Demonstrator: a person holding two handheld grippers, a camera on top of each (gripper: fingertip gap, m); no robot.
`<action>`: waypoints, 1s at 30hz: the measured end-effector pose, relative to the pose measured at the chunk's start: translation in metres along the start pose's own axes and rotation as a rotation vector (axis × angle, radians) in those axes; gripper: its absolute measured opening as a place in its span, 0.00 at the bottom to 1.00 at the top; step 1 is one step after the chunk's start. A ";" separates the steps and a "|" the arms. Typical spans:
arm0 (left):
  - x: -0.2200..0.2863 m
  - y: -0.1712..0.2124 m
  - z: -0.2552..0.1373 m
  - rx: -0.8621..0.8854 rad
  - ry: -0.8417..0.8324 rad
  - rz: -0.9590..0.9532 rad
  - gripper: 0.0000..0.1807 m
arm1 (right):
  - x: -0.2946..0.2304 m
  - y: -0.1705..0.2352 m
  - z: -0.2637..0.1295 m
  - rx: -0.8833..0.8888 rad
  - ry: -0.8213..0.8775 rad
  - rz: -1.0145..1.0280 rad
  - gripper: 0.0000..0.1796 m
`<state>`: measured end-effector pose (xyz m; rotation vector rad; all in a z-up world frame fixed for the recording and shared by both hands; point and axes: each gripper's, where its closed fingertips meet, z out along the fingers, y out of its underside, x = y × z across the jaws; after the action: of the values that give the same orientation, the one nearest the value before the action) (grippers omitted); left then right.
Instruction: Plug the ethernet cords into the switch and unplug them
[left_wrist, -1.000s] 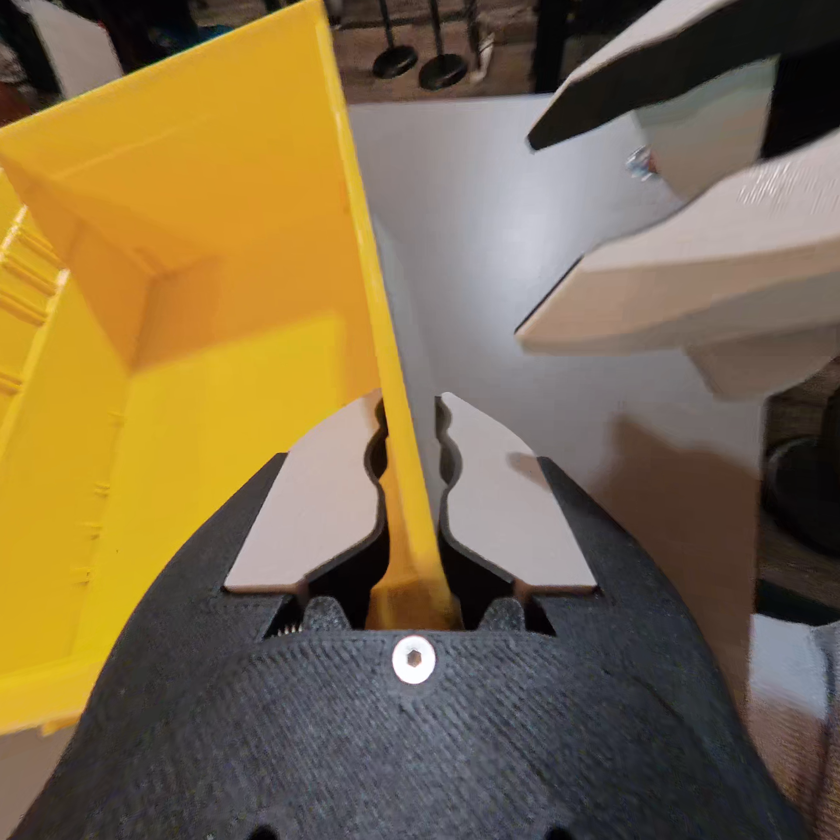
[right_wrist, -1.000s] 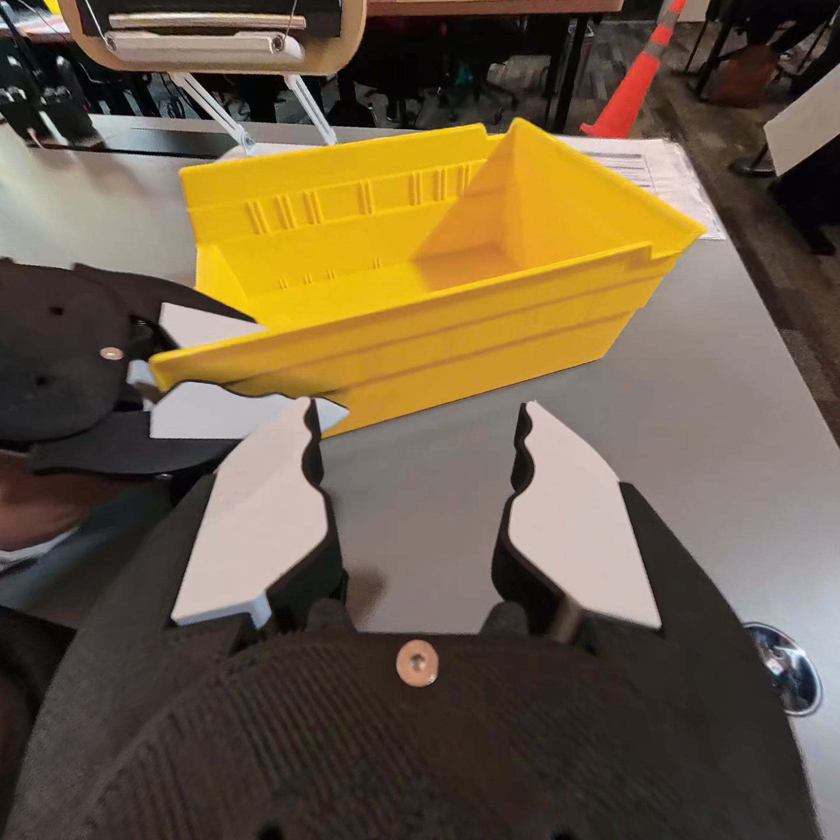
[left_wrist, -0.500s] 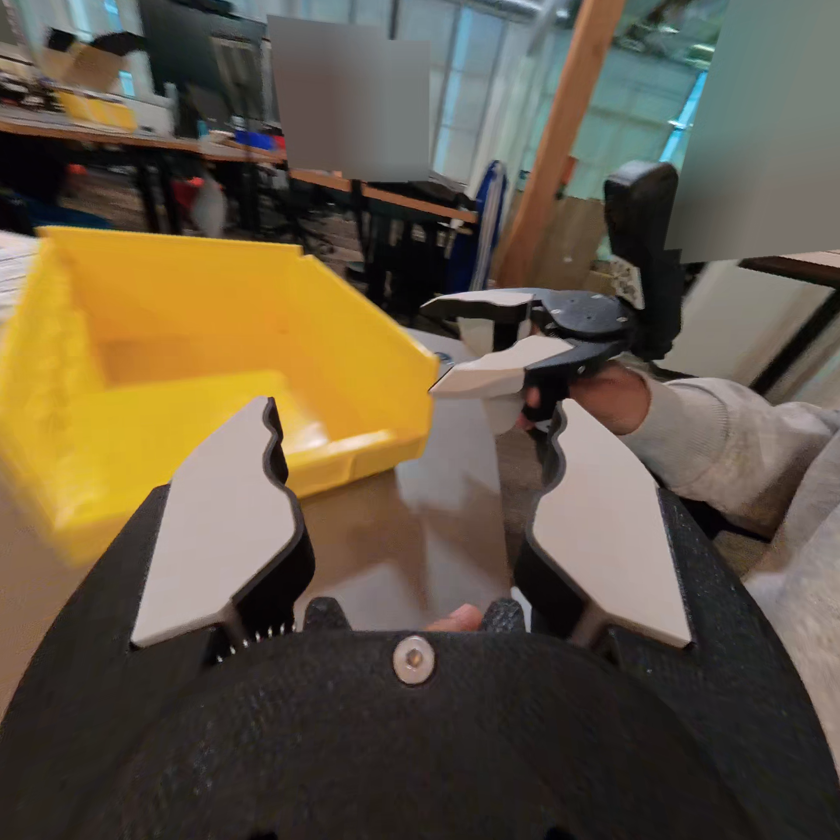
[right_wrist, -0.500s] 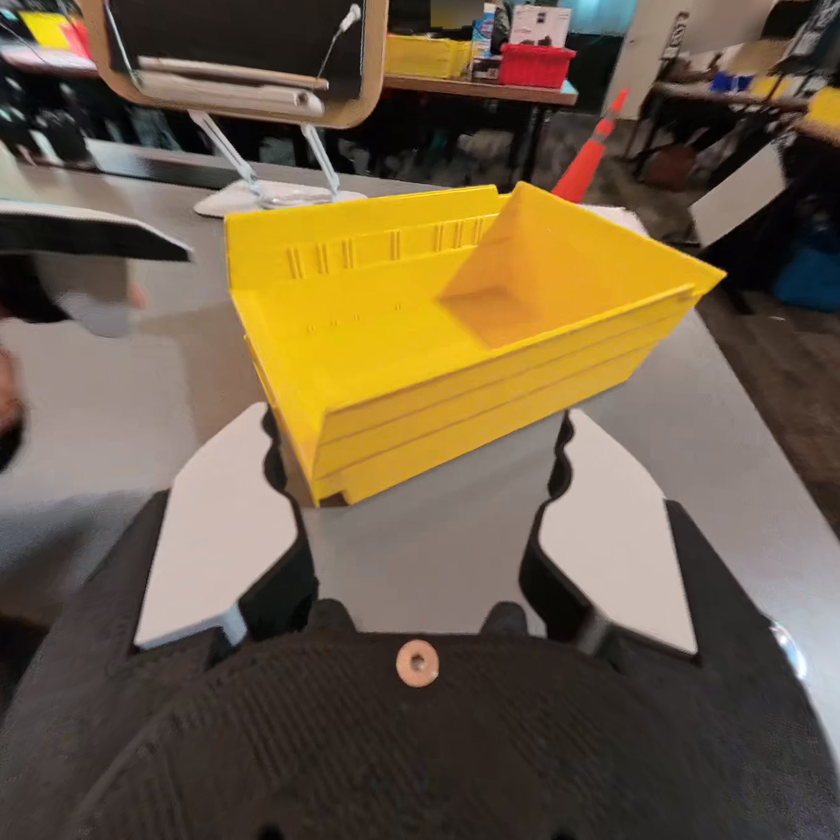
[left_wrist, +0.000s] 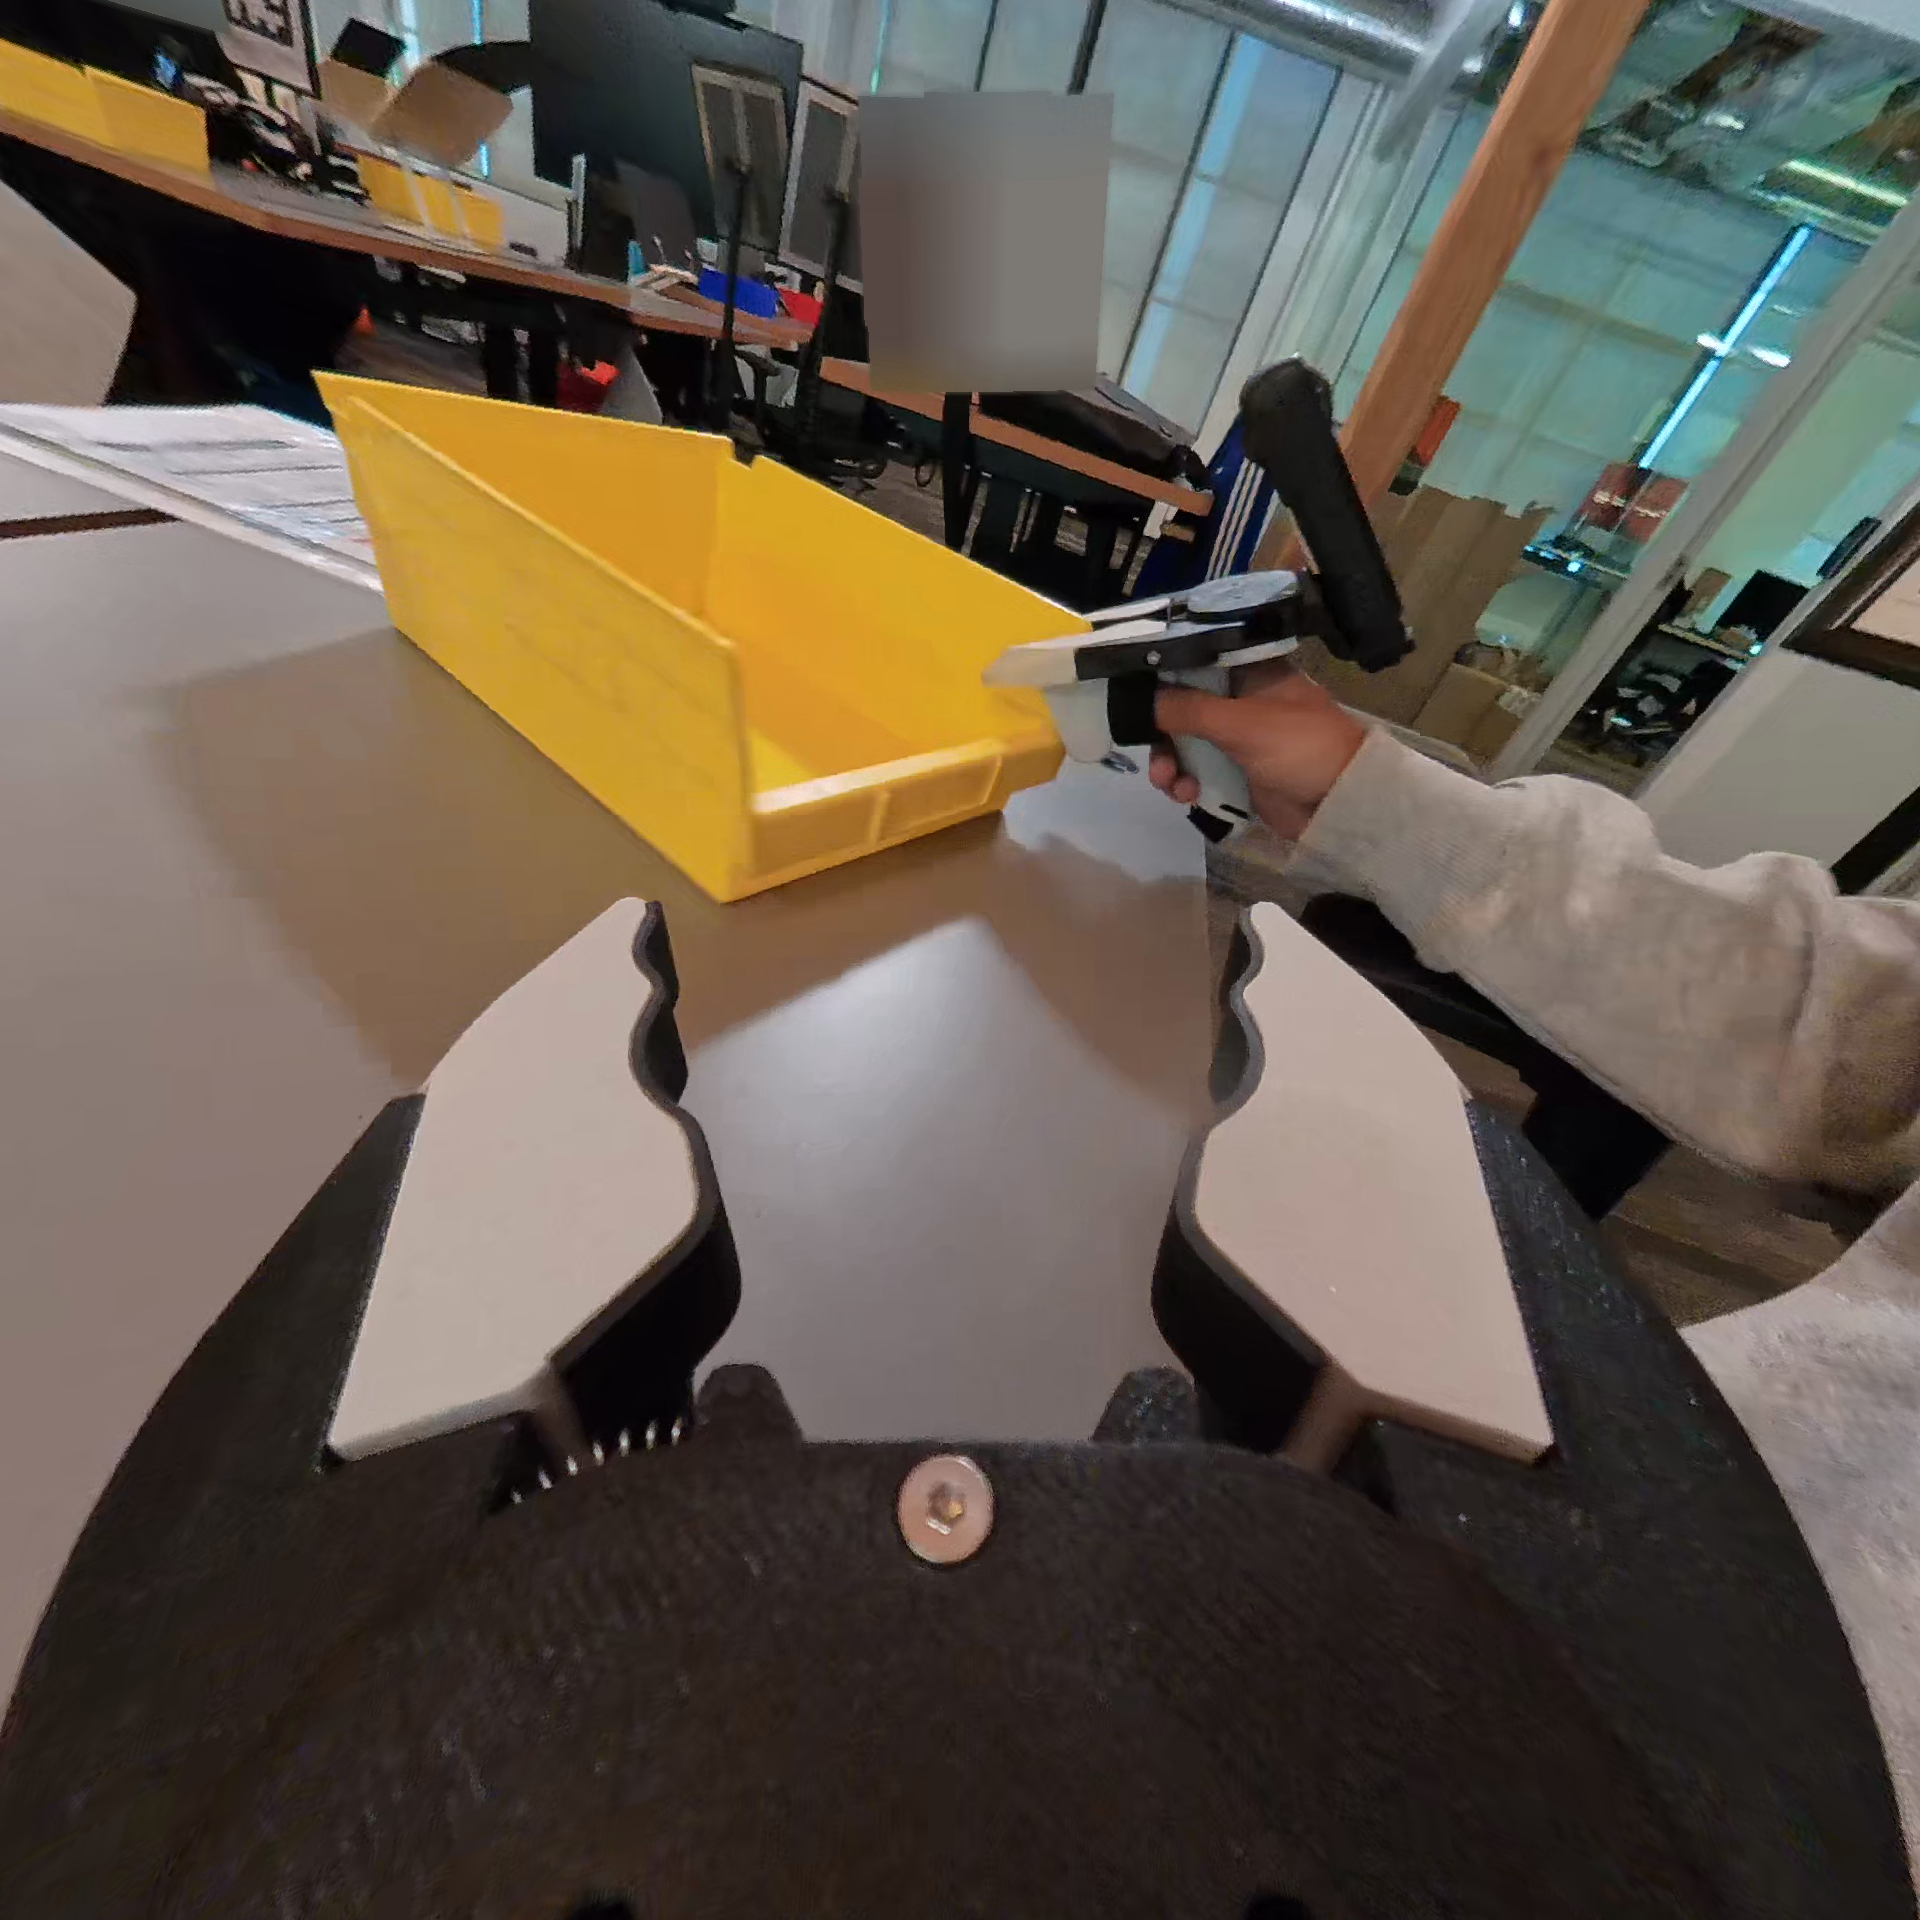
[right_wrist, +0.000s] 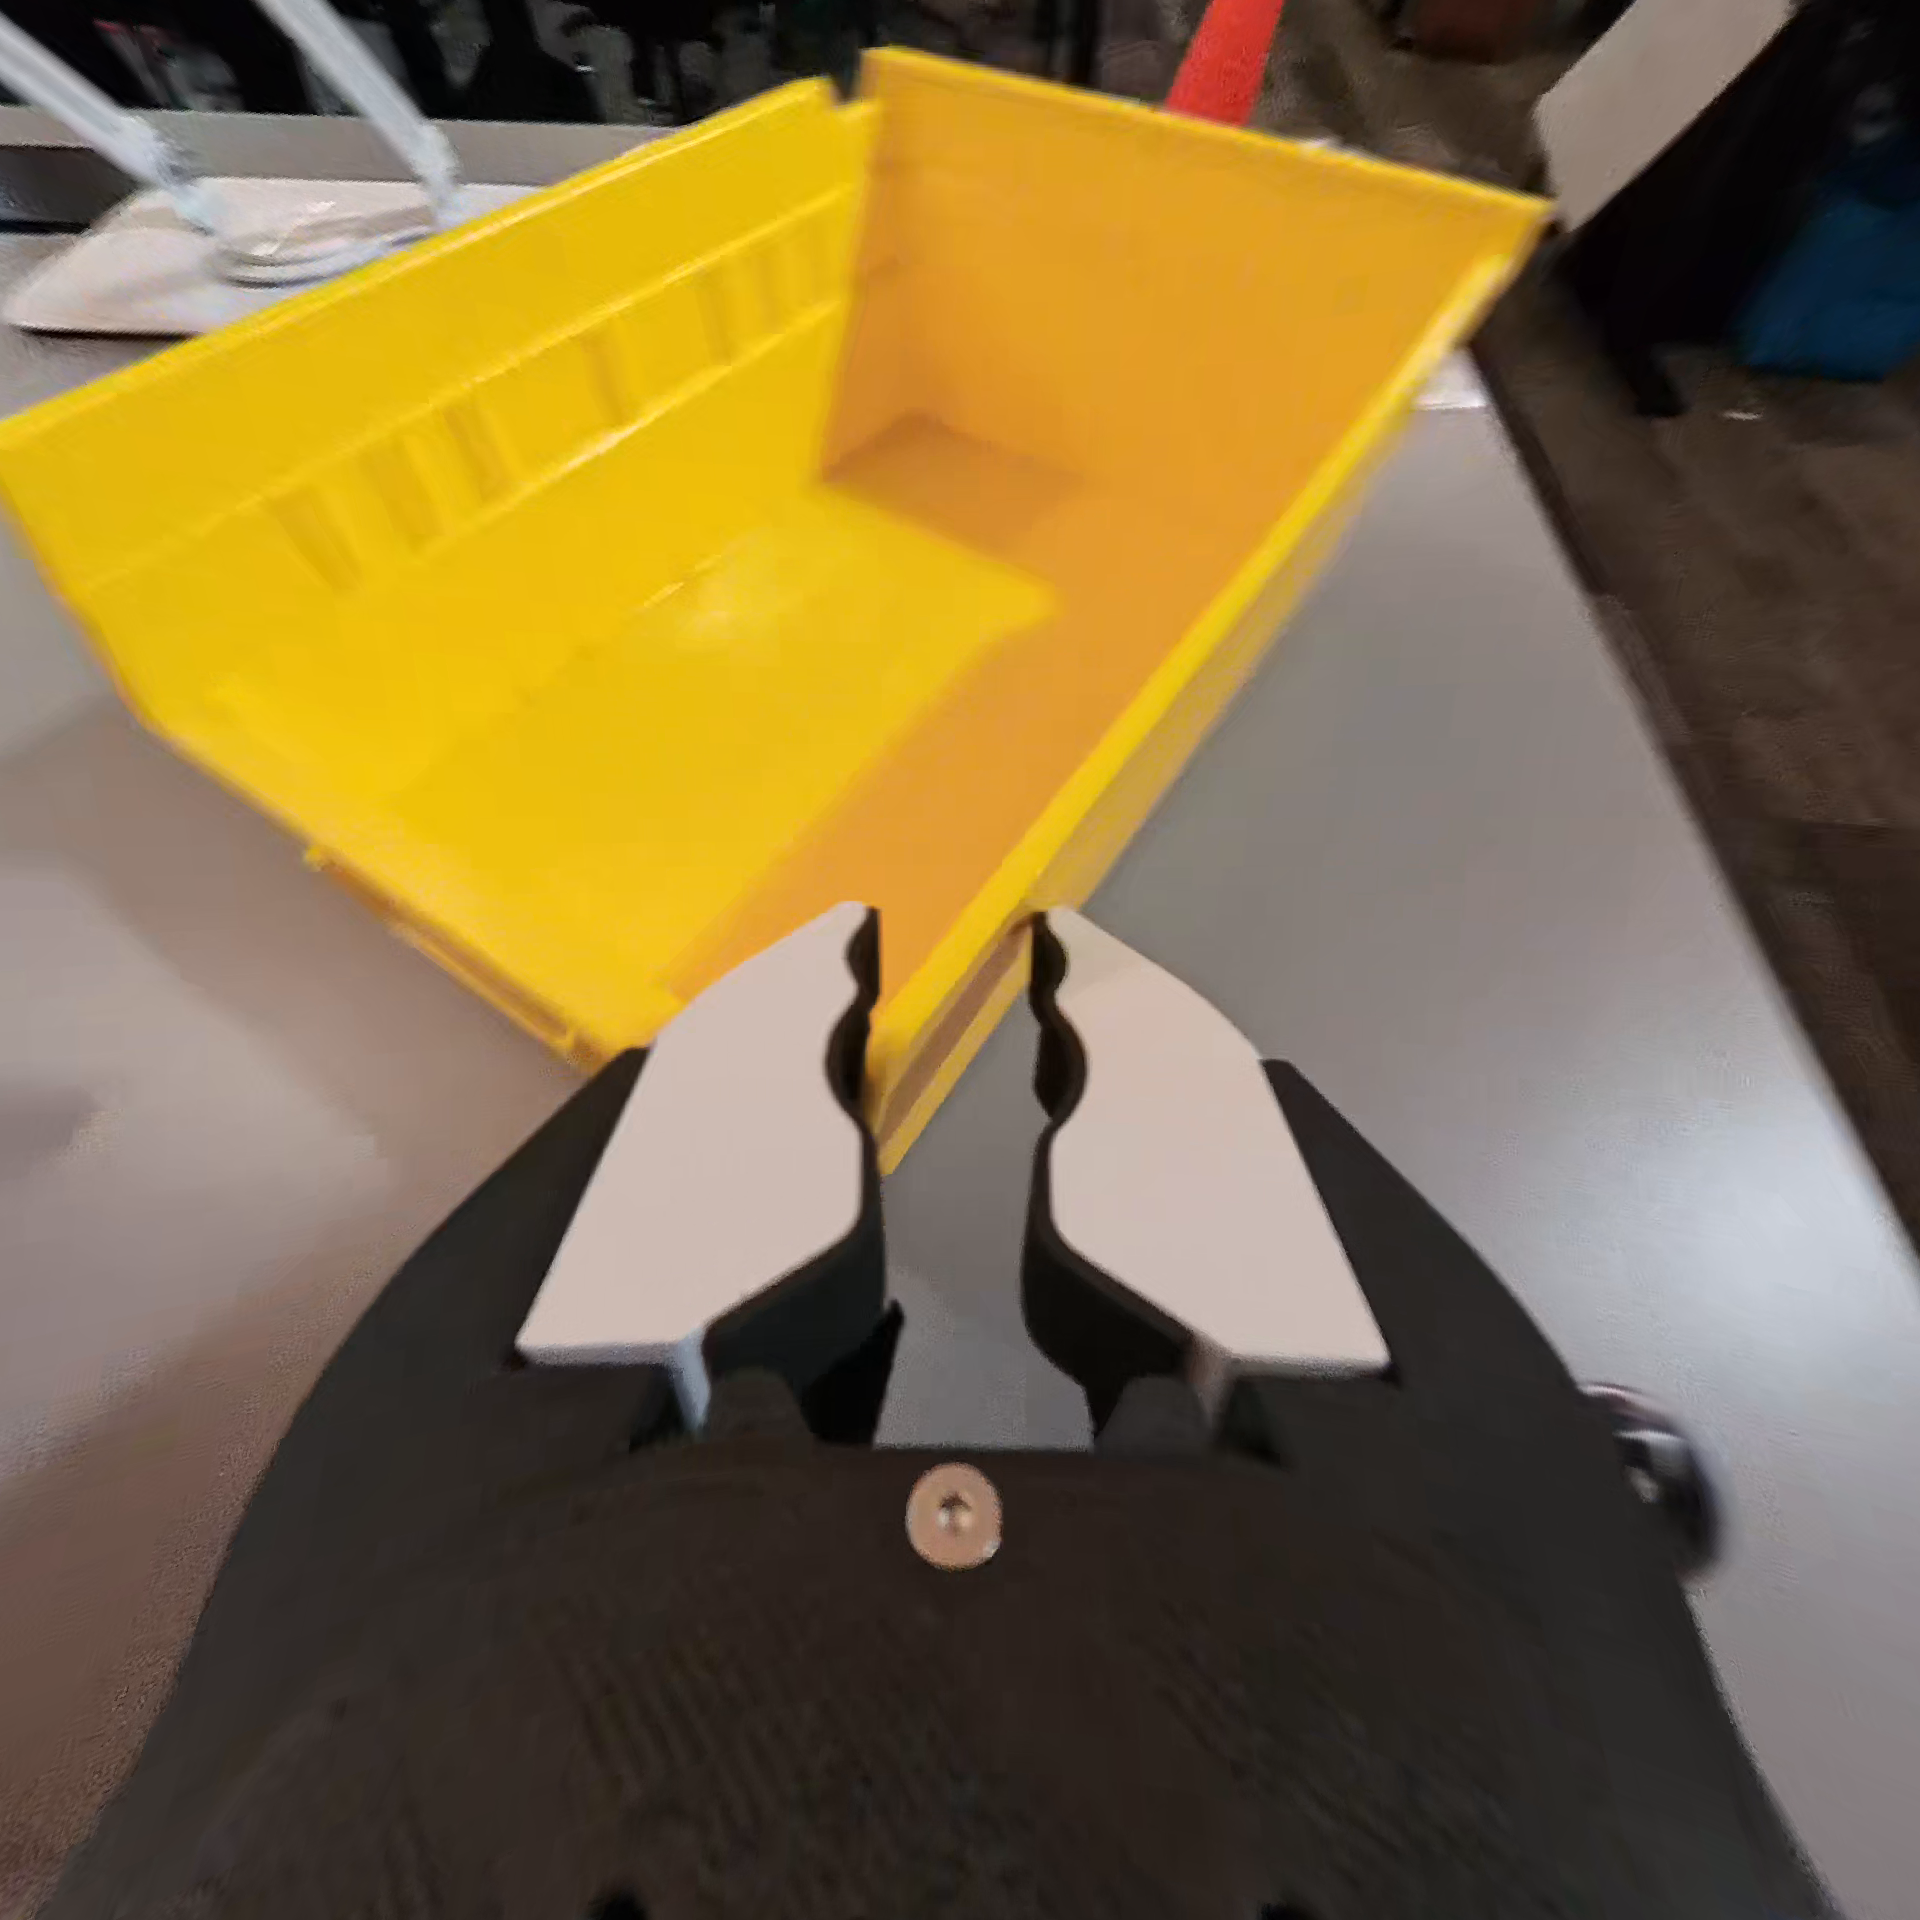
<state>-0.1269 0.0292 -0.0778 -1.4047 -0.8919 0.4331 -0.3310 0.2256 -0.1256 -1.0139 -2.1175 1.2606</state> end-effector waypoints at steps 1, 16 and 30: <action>0.000 -0.002 -0.001 0.009 0.006 -0.011 0.55 | 0.019 0.000 0.001 -0.010 0.036 -0.013 0.12; -0.011 0.006 0.000 -0.022 -0.010 -0.038 0.52 | 0.117 0.021 -0.039 0.028 0.041 0.181 0.02; -0.010 0.006 0.000 -0.022 -0.001 -0.041 0.52 | 0.001 -0.115 -0.126 0.656 -0.026 -0.076 0.17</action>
<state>-0.1315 0.0232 -0.0863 -1.4042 -0.9271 0.3938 -0.2836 0.2584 0.0351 -0.6192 -1.5524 1.7603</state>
